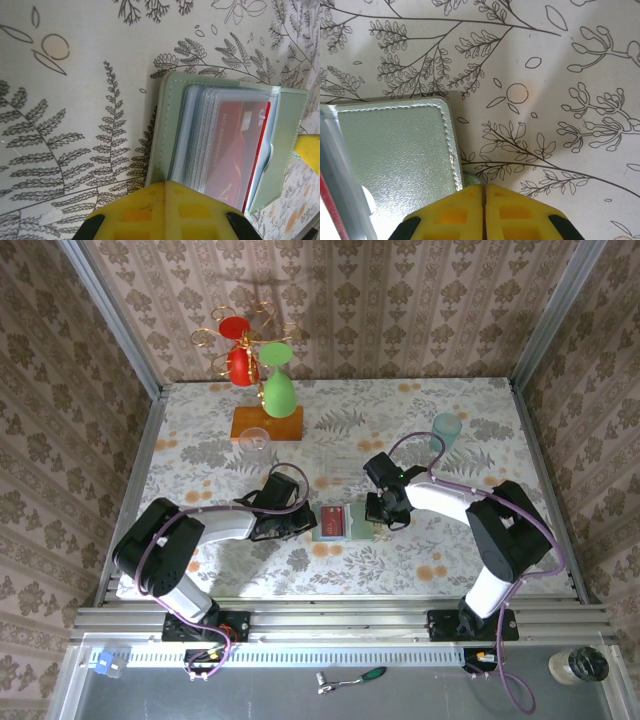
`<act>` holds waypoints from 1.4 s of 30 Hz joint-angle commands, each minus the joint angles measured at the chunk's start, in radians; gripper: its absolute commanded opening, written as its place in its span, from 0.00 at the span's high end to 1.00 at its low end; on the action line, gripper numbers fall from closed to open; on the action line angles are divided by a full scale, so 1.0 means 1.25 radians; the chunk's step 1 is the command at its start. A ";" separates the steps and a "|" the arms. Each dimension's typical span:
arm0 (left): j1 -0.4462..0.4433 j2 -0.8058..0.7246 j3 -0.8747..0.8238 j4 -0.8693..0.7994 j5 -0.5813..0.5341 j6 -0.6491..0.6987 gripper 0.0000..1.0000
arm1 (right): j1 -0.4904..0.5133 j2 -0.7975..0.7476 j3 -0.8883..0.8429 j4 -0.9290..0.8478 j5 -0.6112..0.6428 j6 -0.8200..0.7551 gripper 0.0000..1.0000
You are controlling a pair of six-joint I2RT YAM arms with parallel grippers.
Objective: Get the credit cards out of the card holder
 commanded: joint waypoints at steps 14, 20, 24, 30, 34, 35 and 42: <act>-0.003 0.021 -0.025 -0.105 -0.056 -0.013 1.00 | -0.017 0.011 -0.023 -0.022 0.069 -0.029 1.00; -0.003 0.035 -0.024 -0.115 -0.059 -0.014 1.00 | -0.024 0.008 -0.037 -0.040 0.076 -0.035 1.00; -0.003 0.039 -0.027 -0.118 -0.062 -0.015 1.00 | -0.026 0.006 -0.041 -0.040 0.080 -0.033 1.00; -0.005 0.037 -0.021 -0.096 -0.042 -0.016 1.00 | -0.026 0.004 -0.038 -0.033 0.065 -0.033 1.00; -0.013 0.038 -0.004 -0.092 -0.040 -0.007 1.00 | -0.028 -0.012 -0.037 -0.043 0.062 -0.032 0.91; -0.015 0.039 0.000 -0.094 -0.039 -0.007 1.00 | -0.028 -0.019 -0.039 -0.047 0.066 -0.030 0.90; -0.024 0.041 0.018 -0.101 -0.040 -0.006 1.00 | -0.045 -0.055 -0.051 -0.069 0.082 -0.036 0.76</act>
